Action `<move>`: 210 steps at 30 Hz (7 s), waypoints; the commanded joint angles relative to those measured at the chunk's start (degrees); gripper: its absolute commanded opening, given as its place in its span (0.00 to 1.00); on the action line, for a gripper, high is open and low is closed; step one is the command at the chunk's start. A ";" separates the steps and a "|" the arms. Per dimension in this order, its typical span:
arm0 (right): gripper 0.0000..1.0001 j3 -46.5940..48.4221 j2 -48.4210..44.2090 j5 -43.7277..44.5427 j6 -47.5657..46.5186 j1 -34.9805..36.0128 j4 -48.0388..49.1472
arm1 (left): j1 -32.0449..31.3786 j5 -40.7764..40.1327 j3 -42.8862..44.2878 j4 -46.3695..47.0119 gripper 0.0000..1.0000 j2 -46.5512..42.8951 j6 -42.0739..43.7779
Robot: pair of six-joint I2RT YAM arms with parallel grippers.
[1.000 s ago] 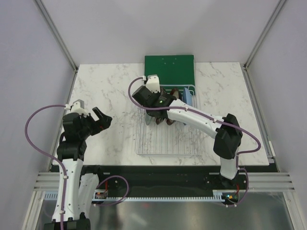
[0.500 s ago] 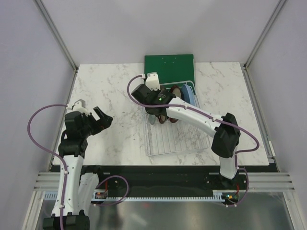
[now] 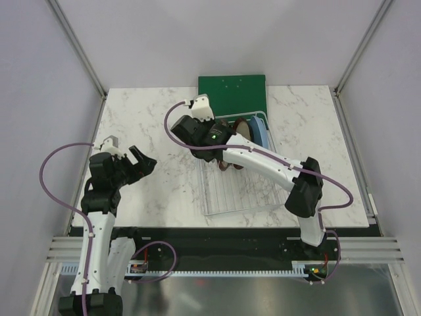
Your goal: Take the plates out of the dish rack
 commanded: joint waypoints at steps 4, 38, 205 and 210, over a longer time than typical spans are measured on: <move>0.00 4.69 -9.00 10.64 -4.97 -0.80 -0.30 | 0.09 5.47 -0.96 5.58 0.99 0.06 -2.26; 0.00 -2.69 -21.14 -37.26 -7.10 -2.10 21.67 | 0.00 24.55 -16.42 68.59 1.00 14.29 -32.23; 0.67 -12.62 -6.82 -20.75 -9.72 -11.52 3.39 | 13.27 3.82 30.86 34.07 1.00 74.16 -13.96; 0.48 -12.18 -6.12 -20.48 -9.81 -11.44 3.39 | 13.27 -1.64 30.50 30.91 1.00 72.74 -11.23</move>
